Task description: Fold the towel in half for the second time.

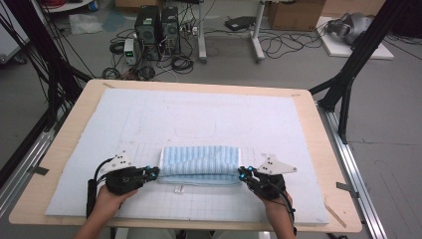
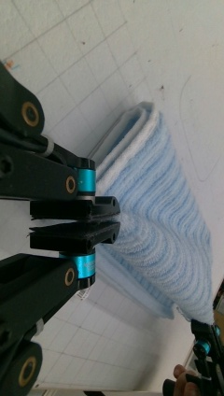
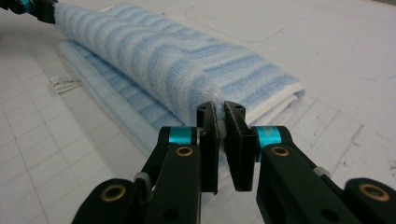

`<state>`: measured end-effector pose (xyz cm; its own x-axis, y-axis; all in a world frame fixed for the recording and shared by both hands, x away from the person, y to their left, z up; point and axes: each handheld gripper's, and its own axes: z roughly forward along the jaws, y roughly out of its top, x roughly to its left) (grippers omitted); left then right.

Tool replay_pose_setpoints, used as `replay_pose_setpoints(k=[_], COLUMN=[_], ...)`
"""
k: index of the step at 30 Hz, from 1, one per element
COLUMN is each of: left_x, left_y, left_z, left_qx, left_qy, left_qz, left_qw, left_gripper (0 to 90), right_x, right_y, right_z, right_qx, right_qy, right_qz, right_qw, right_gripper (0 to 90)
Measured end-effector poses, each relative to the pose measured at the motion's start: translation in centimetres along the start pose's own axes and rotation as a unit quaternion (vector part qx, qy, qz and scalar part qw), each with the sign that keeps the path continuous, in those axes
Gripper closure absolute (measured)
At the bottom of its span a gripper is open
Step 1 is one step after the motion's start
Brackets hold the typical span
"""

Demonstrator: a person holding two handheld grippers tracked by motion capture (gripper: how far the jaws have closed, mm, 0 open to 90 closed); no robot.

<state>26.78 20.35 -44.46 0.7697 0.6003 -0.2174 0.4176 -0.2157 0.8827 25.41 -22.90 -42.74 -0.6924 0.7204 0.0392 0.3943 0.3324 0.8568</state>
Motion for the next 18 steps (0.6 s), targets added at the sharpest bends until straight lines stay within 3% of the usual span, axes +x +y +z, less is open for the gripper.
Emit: replay_pose_setpoints(k=[2, 4, 7, 8, 11, 14, 18], left_x=[0.2, 0.3, 0.4, 0.5, 0.8, 0.8, 0.4], left_y=[0.2, 0.7, 1.9, 2.2, 3.0, 3.4, 2.7], left_z=[-0.1, -0.4, -0.7, -0.6, 0.7, 2.4, 4.1], left_qx=[-0.008, -0.027, -0.069, -0.071, -0.058, -0.022, 0.015], left_qy=[0.012, 0.022, 0.029, 0.03, 0.033, 0.035, 0.037], left_qz=[-0.005, -0.015, -0.015, -0.014, -0.021, -0.022, -0.016], left_qw=[0.9999, 0.9993, 0.9971, 0.9969, 0.9975, 0.9989, 0.9991], left_gripper=[75.2, 61.4, 58.2, 58.0, 58.3, 58.6, 58.7], right_x=[-0.1, -0.4, -0.6, -0.5, -0.3, 0.1, 0.3], right_y=[-0.2, 0.0, 0.7, 1.1, 1.8, 2.4, 2.6], right_z=[0.0, -0.3, -0.9, -0.8, 0.4, 2.2, 4.4], right_qx=[0.004, -0.013, -0.055, -0.062, -0.049, -0.022, 0.011], right_qy=[0.004, 0.002, 0.004, -0.001, -0.019, -0.035, -0.036], right_qz=[0.004, 0.026, 0.051, 0.052, 0.045, 0.028, 0.02], right_qw=[1.0, 0.9996, 0.9972, 0.9967, 0.9976, 0.9987, 0.9991], right_gripper=[76.7, 64.3, 55.8, 54.5, 51.6, 48.5, 43.3])
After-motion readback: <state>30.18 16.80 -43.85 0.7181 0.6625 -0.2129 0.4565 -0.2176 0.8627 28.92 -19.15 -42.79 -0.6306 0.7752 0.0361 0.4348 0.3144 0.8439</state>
